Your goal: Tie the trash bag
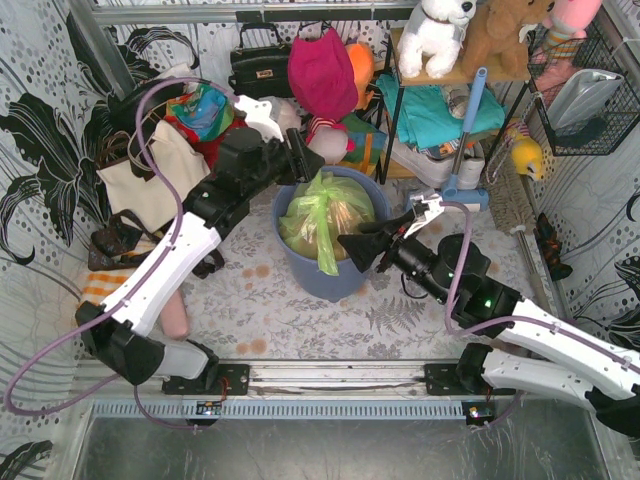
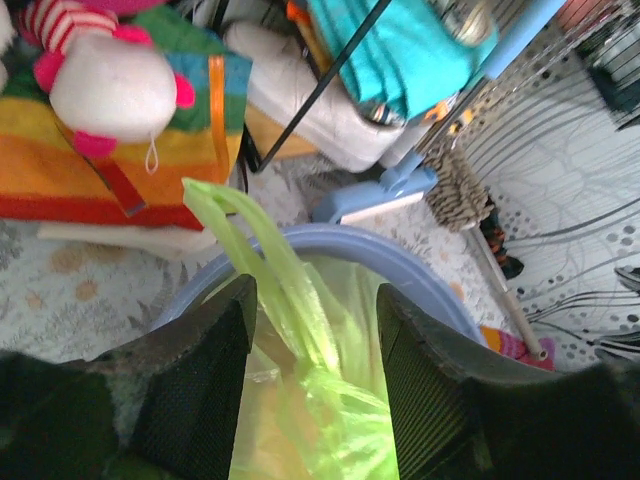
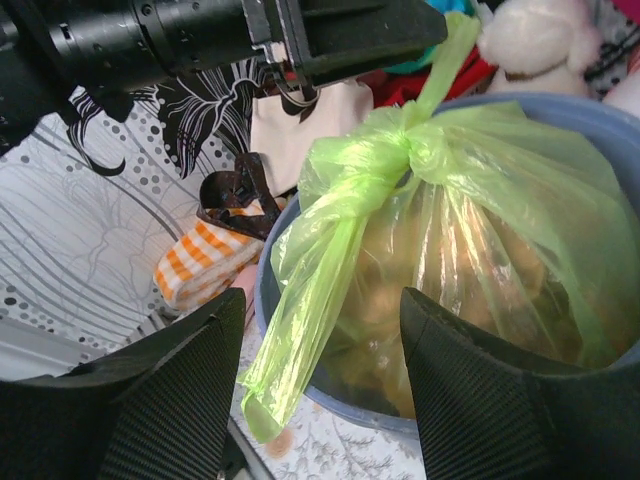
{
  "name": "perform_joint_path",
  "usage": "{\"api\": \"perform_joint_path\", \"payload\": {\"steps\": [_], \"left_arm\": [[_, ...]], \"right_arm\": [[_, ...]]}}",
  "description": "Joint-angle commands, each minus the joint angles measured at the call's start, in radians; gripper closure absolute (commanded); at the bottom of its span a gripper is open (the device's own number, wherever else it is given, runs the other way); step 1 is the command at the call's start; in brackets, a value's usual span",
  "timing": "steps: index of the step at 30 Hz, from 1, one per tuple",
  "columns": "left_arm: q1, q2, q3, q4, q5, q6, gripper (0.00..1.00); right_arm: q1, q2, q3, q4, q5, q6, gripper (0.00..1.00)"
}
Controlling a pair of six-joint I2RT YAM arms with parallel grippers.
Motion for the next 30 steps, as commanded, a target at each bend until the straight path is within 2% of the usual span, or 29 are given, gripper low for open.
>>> {"api": "perform_joint_path", "payload": {"steps": [1,5,15,30], "left_arm": [[0.018,0.039,0.004,0.005,0.058,-0.051,0.42],[0.029,0.026,-0.021,0.089,0.102,-0.097,0.42],[0.039,-0.007,-0.004,0.099,0.084,-0.126,0.39],[0.055,0.081,0.034,0.126,0.097,-0.143,0.37]], "right_arm": [[0.006,0.022,0.043,-0.088,0.042,0.159,0.37],[0.006,0.03,0.03,-0.071,0.021,0.191,0.4],[0.006,0.029,0.027,-0.06,0.031,0.191,0.41],[0.006,0.035,0.024,-0.035,0.024,0.207,0.42]]}}
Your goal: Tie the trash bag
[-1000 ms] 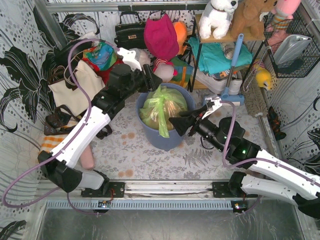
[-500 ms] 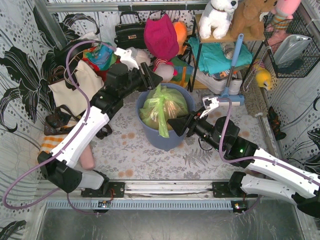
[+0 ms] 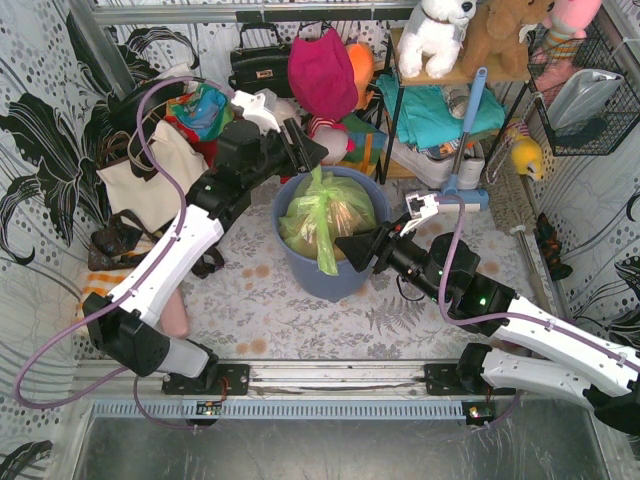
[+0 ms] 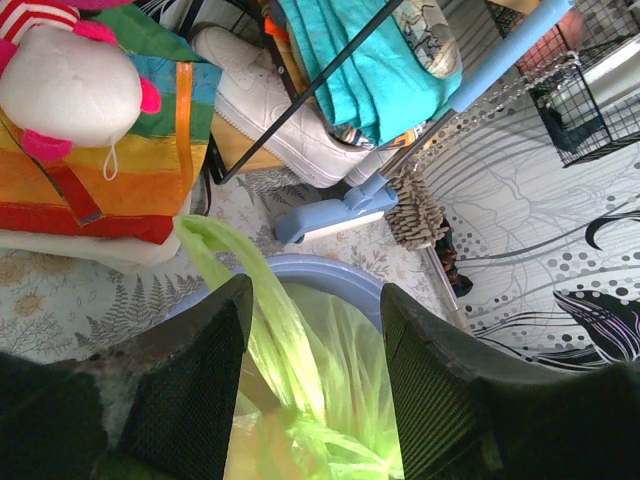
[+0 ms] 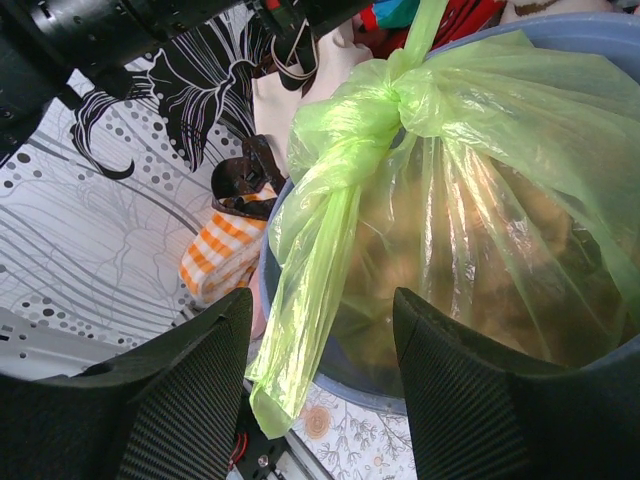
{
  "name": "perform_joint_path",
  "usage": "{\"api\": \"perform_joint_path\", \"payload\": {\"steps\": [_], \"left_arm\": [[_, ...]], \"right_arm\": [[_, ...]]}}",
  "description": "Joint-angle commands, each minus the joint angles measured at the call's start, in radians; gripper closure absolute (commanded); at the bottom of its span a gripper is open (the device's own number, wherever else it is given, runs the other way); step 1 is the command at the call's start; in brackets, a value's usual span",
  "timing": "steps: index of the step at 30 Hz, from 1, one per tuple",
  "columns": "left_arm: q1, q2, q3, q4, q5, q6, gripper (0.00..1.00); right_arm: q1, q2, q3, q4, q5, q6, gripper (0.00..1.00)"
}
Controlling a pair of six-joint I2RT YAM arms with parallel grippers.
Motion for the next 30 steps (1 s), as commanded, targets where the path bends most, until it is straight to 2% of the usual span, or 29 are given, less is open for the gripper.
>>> {"api": "perform_joint_path", "payload": {"steps": [1,13,30], "left_arm": [[0.016,0.025,0.018,0.071,0.021,-0.018,0.37],[0.029,0.053,0.018,0.086,0.064,-0.035,0.37],[0.029,0.013,-0.037,0.022,0.041,-0.031,0.36]], "right_arm": [[0.006,-0.002,0.01,0.035,0.004,0.024,0.42],[0.006,-0.002,0.005,0.039,0.009,0.029,0.42],[0.006,-0.002,-0.002,0.059,0.0,0.036,0.42]]}}
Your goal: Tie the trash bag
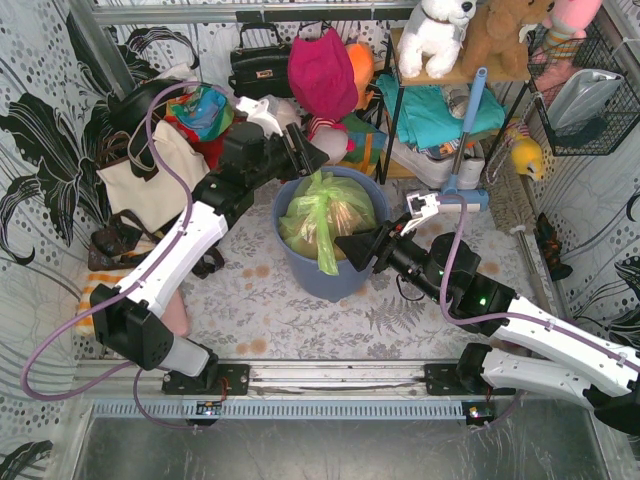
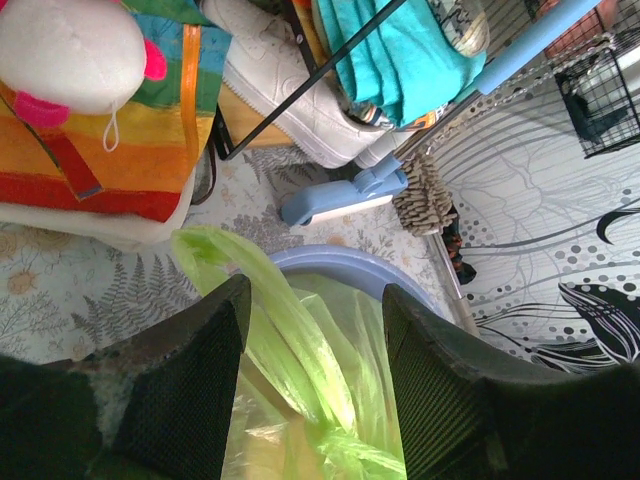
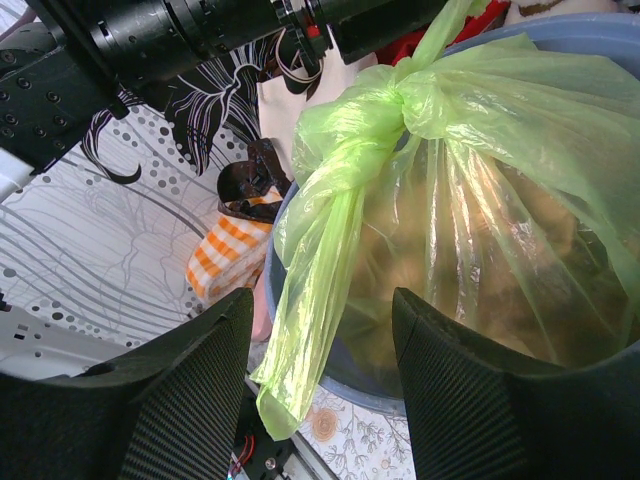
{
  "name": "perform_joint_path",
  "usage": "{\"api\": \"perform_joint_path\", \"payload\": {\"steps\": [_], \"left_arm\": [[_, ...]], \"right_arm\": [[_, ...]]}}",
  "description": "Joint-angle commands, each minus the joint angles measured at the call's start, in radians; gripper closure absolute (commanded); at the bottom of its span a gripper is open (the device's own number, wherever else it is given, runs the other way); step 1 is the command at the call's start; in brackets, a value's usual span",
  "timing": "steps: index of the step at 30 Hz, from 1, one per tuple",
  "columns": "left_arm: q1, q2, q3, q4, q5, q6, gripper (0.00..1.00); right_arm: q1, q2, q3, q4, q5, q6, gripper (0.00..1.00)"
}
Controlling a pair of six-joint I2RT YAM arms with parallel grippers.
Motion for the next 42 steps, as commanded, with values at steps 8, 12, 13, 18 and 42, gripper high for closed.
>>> {"api": "perform_joint_path", "payload": {"steps": [8,12,13,18,42], "left_arm": [[0.005,-0.047,-0.019,-0.029,-0.001,0.0,0.35],[0.005,-0.075,-0.048,-0.016,0.016,-0.011,0.34],[0.006,-0.079,-0.056,-0.003,0.026,-0.017,0.34],[0.005,-0.057,-0.072,0.081,0.087,-0.068,0.33],[0.005,0.092,0.054,0.203,0.259,-0.114,0.56]], "right_arm": [[0.007,0.004,-0.001,0.051,-0.001,0.019,0.43],[0.007,0.005,-0.005,0.057,-0.001,0.021,0.43],[0.006,0.004,-0.006,0.061,0.0,0.022,0.43],[0.006,0.01,-0.006,0.065,-0.005,0.021,0.43],[0.006,-0.008,-0.017,0.07,0.015,0.019,0.43]]}}
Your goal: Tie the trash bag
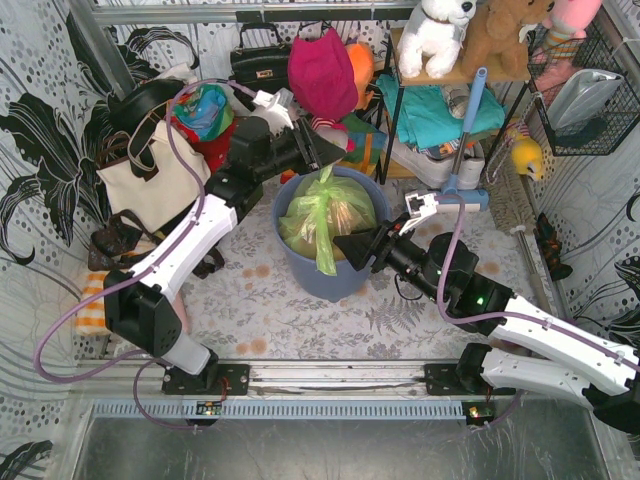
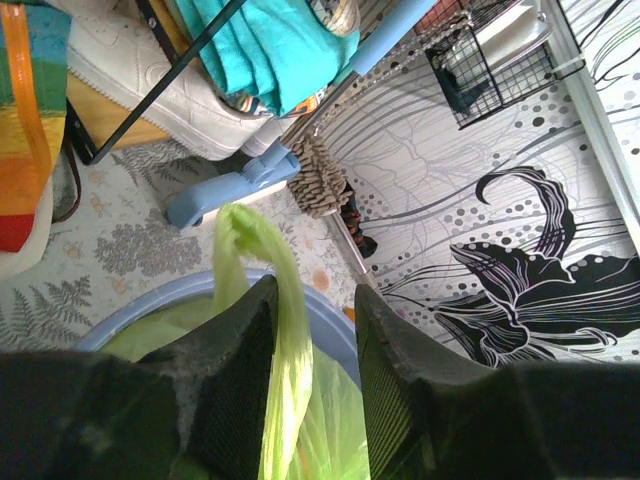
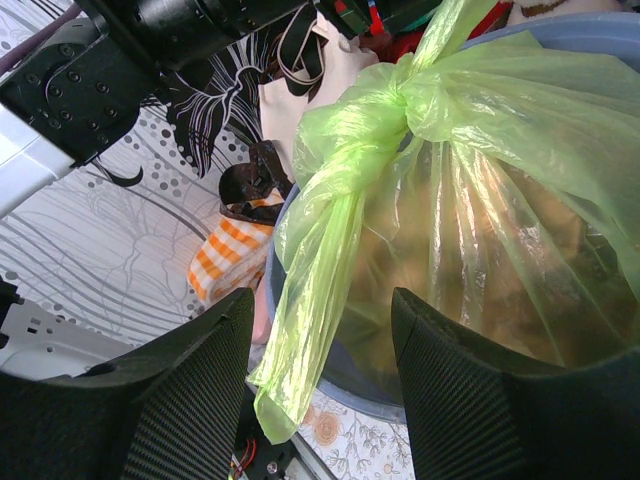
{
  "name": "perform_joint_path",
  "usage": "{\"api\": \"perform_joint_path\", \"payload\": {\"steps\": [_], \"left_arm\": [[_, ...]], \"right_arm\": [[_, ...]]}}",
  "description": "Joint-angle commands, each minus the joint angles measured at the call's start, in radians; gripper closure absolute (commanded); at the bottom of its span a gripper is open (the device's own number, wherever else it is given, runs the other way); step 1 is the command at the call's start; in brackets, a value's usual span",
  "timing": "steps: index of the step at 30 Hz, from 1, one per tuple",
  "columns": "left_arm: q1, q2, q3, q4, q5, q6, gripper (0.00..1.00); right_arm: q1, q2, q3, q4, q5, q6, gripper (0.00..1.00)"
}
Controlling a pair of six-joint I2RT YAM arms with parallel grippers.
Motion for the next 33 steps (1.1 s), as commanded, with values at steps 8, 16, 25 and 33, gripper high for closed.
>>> {"api": "perform_joint_path", "payload": {"steps": [8,16,25,33], "left_arm": [[0.005,0.007,0.071,0.014,0.05,0.04,0.72],[0.018,0.033,0.1,0.123,0.156,-0.045,0.61],[0.026,0.067,0.094,0.267,0.274,-0.157,0.64],[0.046,-0.042,-0.002,0.246,0.254,-0.135,0.59]], "right_arm": [[0.006,-0.02,-0.01,0.054,0.018,0.008,0.43],[0.006,-0.025,-0.015,0.058,0.02,0.009,0.43],[0.007,-0.035,-0.012,0.052,0.074,0.006,0.44],[0.007,0.028,0.015,0.173,0.281,-0.126,0.44]]}}
